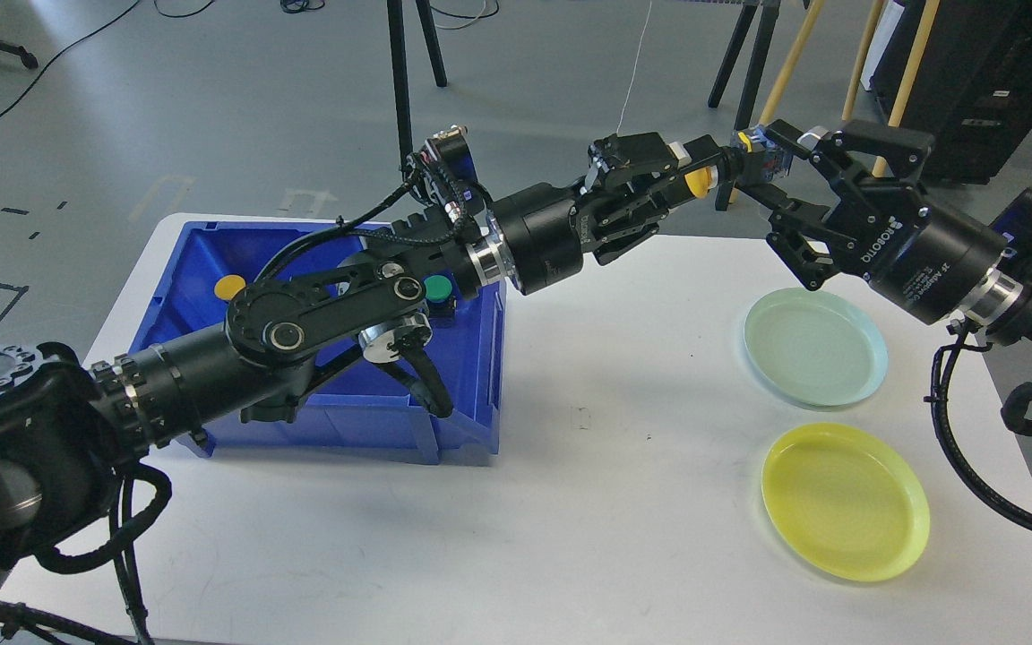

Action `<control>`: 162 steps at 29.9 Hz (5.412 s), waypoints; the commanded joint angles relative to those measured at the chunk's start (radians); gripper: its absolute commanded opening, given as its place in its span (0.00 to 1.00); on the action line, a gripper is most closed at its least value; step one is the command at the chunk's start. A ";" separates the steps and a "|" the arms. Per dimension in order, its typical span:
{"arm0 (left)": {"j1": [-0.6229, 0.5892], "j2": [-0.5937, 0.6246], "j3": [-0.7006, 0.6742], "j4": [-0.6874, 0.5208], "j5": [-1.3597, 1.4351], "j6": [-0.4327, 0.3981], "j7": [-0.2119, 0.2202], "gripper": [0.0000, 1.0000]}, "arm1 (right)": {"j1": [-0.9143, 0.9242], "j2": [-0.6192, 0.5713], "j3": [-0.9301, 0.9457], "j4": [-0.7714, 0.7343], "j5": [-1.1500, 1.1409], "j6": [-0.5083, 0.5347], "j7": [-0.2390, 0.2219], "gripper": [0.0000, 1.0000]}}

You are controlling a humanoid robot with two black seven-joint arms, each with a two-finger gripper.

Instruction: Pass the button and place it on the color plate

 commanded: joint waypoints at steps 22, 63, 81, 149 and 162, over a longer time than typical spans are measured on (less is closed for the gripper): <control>0.003 0.006 -0.032 0.023 -0.014 -0.082 -0.001 0.99 | -0.324 -0.154 -0.007 -0.077 -0.004 -0.159 -0.032 0.00; -0.304 0.490 0.667 0.116 0.806 -0.203 -0.001 0.99 | -0.472 -0.126 0.255 -0.107 0.417 0.000 -0.175 1.00; -0.213 0.267 0.758 0.376 0.858 -0.203 -0.001 0.99 | -0.449 -0.035 0.360 -0.110 0.414 0.000 -0.187 1.00; -0.290 0.498 0.220 -0.042 0.424 -0.203 -0.001 0.06 | -0.475 -0.029 0.381 -0.127 0.413 0.000 -0.174 1.00; 0.018 -0.038 -0.206 0.176 0.241 -0.203 -0.001 0.07 | -0.423 -0.040 0.366 -0.150 0.398 0.000 -0.183 1.00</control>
